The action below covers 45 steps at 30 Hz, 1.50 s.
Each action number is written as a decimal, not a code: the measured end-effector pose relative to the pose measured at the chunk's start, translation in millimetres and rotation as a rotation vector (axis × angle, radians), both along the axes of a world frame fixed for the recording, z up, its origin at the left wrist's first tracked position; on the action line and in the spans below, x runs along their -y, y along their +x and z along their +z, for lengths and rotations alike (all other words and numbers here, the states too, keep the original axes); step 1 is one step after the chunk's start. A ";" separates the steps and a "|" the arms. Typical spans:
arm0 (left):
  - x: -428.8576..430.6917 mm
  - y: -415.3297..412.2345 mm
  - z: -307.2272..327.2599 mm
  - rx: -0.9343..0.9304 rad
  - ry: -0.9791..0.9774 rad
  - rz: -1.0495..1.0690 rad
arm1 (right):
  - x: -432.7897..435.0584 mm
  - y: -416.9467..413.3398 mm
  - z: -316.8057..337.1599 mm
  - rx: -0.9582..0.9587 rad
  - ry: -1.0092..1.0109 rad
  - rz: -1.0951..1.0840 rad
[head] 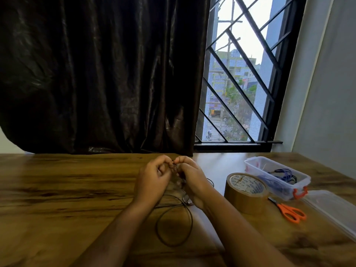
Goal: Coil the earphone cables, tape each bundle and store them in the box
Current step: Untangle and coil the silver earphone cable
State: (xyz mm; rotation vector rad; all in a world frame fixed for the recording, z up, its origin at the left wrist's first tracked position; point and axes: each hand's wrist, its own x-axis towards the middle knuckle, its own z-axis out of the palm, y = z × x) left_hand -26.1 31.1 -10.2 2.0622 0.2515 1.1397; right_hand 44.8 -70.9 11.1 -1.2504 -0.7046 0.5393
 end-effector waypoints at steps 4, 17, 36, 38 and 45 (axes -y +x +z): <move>1.7 -0.4 4.9 0.032 -0.070 0.055 | 3.3 1.4 2.0 -0.118 0.182 0.100; 9.8 -4.9 21.5 0.183 -1.007 -0.239 | 9.2 12.1 -4.9 -0.174 0.198 -0.290; 0.6 -17.0 30.2 0.135 -1.061 -0.305 | 20.2 16.5 -5.1 0.311 -0.154 -0.068; 0.3 -17.2 30.9 0.134 -1.021 -0.284 | 17.7 20.9 -13.2 0.433 -0.236 -0.121; -7.8 -19.6 32.1 0.177 -0.962 -0.200 | 12.6 29.5 -27.0 0.985 -0.781 -0.154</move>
